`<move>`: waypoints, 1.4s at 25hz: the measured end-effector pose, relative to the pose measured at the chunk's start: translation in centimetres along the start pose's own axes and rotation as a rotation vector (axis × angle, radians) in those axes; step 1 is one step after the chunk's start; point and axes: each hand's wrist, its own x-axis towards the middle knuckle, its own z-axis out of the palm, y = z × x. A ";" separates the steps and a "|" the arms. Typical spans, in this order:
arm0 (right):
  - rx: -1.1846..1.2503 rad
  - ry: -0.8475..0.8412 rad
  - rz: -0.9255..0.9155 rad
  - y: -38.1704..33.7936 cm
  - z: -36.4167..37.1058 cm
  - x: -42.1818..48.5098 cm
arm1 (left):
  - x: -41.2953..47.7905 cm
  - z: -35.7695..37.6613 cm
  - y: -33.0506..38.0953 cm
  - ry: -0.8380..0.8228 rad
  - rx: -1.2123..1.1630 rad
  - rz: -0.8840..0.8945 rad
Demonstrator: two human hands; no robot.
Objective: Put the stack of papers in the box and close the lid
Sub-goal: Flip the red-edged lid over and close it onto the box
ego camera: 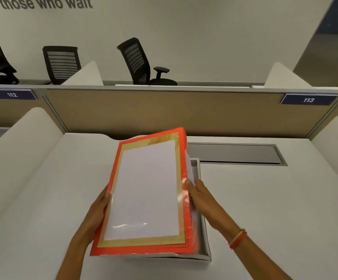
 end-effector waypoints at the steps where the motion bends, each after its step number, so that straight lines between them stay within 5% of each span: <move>1: -0.052 0.052 0.017 1.4 -0.3 -0.1 | 0.1 1.1 0.2 0.019 0.083 0.040; 12: -0.363 0.287 0.140 9.4 -1.3 1.7 | 0.2 6.6 -0.9 0.108 0.526 0.163; 35: -0.418 0.297 0.133 12.1 -1.2 3.1 | 1.1 7.4 -2.4 0.132 0.654 0.112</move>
